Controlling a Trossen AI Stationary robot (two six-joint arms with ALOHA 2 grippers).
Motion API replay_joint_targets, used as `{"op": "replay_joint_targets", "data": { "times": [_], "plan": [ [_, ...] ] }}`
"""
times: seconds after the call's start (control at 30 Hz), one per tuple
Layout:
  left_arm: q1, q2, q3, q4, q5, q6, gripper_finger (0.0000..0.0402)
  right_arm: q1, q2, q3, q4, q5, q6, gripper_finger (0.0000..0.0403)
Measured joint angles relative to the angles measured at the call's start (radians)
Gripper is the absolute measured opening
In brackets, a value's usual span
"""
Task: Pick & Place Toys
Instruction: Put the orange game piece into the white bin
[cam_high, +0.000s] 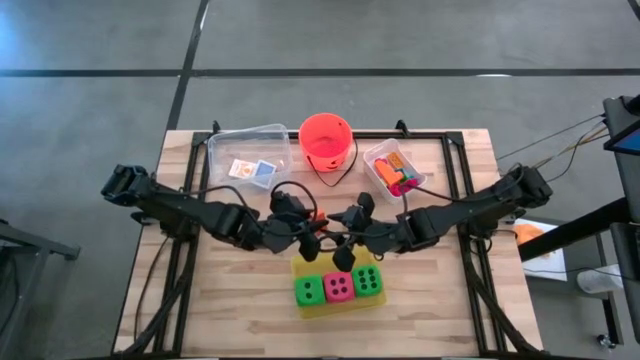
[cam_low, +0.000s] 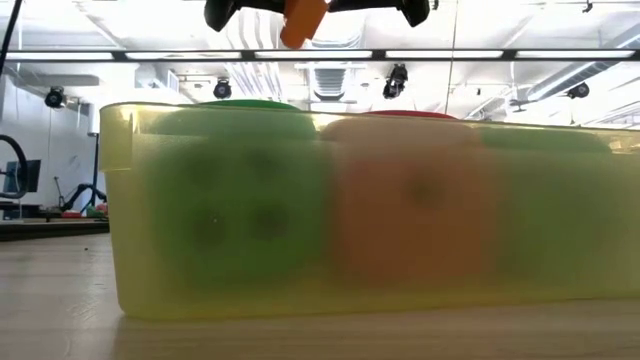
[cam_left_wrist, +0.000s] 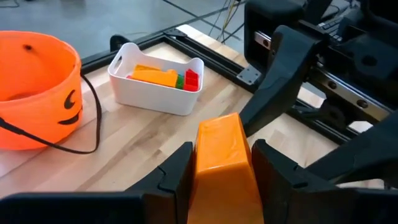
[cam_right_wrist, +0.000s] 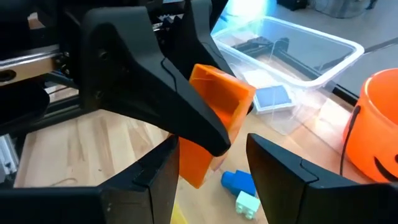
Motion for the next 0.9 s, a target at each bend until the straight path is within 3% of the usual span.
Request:
{"op": "replay_joint_targets", "data": {
  "times": [0.37, 0.67, 0.77, 0.9],
  "plan": [
    [-0.011, 0.000, 0.000, 0.022, 0.024, 0.003, 0.0122, 0.000, 0.001, -0.002, -0.033, -0.001, 0.052, 0.0179],
    [-0.010, 0.001, 0.000, 0.092, 0.101, 0.025, 0.0122, 0.000, 0.001, -0.004, -0.038, -0.005, 0.056, 0.0178],
    [-0.010, 0.002, 0.000, 0.096, 0.102, 0.026, 0.0122, 0.000, 0.000, -0.004, -0.045, -0.005, 0.055, 0.0153],
    [-0.011, 0.002, 0.000, 0.109, 0.099, 0.025, 0.0122, 0.000, -0.001, -0.004, -0.046, -0.005, 0.044, 0.0078]
  ]
}}
